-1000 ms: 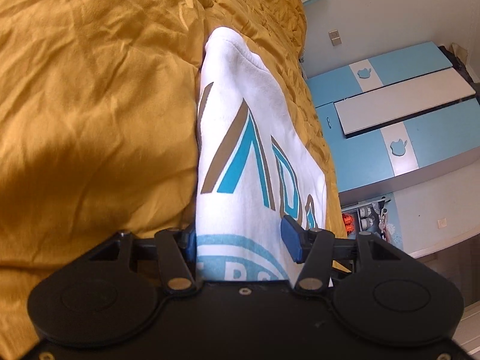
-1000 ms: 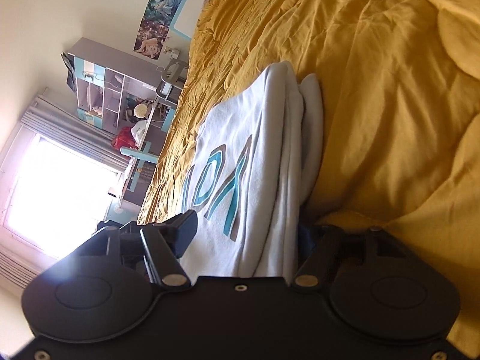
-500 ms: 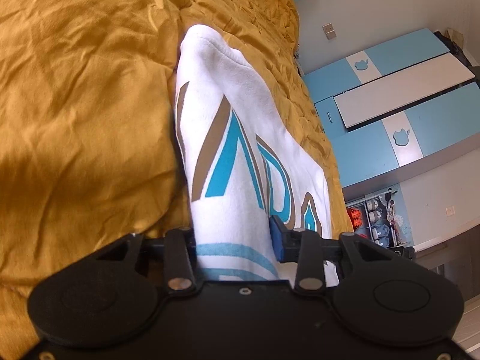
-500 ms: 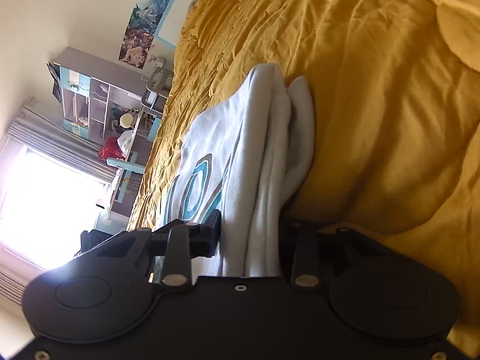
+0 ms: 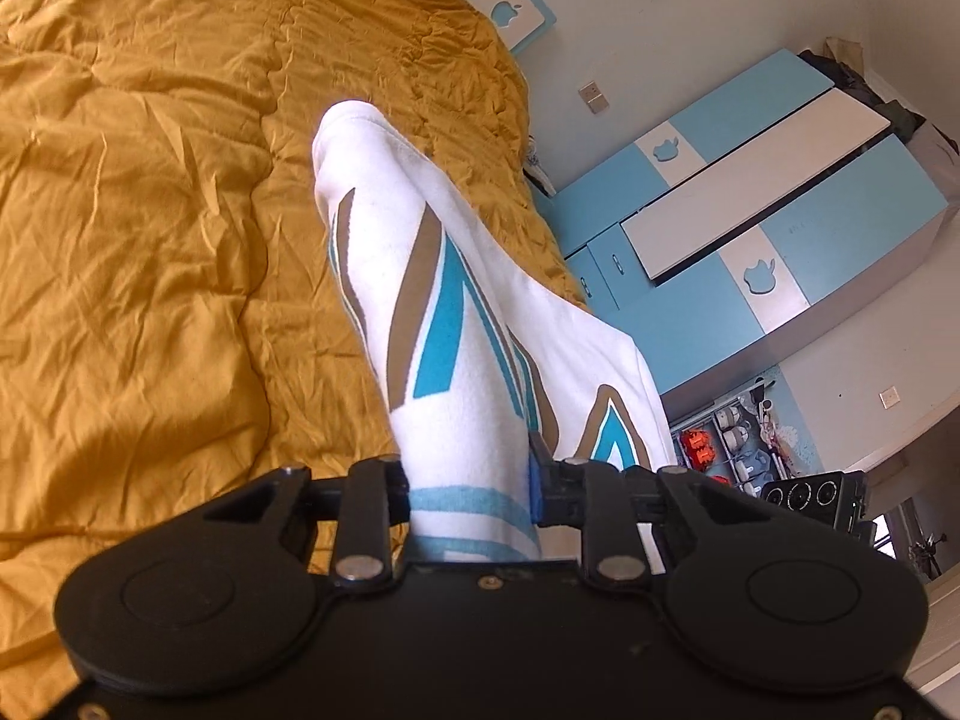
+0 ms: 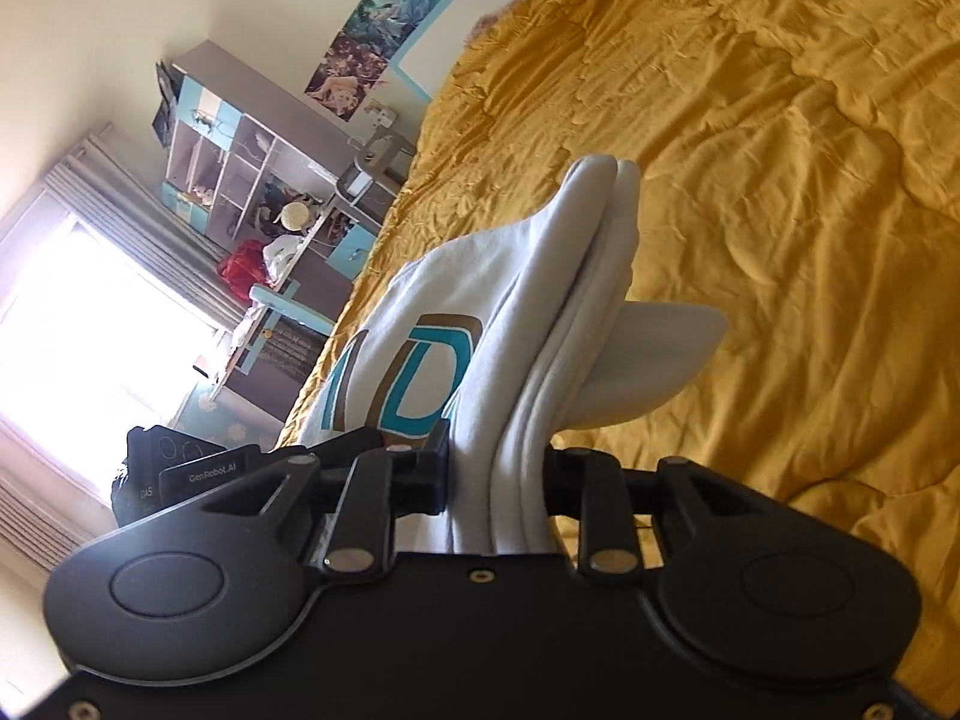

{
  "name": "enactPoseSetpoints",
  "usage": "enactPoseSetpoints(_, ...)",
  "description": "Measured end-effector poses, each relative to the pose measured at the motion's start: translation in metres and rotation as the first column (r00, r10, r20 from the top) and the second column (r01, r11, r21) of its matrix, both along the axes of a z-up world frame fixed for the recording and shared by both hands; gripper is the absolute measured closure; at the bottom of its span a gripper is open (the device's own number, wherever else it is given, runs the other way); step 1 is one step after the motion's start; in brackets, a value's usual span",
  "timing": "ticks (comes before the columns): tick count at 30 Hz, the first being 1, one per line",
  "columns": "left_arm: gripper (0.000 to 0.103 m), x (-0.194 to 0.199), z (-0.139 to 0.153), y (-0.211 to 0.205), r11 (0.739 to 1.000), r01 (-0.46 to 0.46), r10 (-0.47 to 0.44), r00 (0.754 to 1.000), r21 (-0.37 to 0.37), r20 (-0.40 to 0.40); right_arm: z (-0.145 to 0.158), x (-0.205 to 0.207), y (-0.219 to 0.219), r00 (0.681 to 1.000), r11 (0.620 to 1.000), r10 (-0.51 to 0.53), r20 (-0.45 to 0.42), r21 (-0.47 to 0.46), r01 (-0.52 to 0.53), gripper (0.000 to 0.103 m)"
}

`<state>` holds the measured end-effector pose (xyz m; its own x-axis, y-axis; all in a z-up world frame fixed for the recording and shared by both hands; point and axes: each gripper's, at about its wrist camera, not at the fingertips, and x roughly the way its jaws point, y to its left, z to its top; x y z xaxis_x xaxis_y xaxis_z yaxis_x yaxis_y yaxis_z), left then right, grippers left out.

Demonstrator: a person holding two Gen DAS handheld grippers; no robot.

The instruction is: Fold small clothes

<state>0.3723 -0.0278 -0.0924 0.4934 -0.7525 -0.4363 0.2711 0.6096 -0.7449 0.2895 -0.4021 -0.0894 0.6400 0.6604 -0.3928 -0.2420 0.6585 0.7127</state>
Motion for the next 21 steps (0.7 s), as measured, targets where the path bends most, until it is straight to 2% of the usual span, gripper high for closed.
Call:
enactPoseSetpoints(5,0.079,-0.050,0.051,0.049,0.998,-0.052,0.049,0.996,0.041,0.069,0.038,-0.019,0.043,0.995,0.997,0.076,0.065,-0.004,-0.076,0.077)
enactPoseSetpoints(10,0.079,-0.104,0.074,0.099,0.992,-0.107,0.099,0.990,0.072,0.103,0.053,-0.040,0.091,0.984,0.988,0.152,0.088,-0.007,-0.152,0.077)
enactPoseSetpoints(16,0.079,-0.156,0.064,0.153,0.986,-0.149,0.142,0.986,0.070,0.091,0.046,-0.064,0.139,0.974,0.976,0.217,0.071,-0.017,-0.216,0.077)
enactPoseSetpoints(21,0.078,-0.177,0.027,0.186,0.983,-0.172,0.169,0.984,0.058,0.053,0.020,-0.074,0.170,0.969,0.969,0.244,0.039,-0.035,-0.243,0.077)
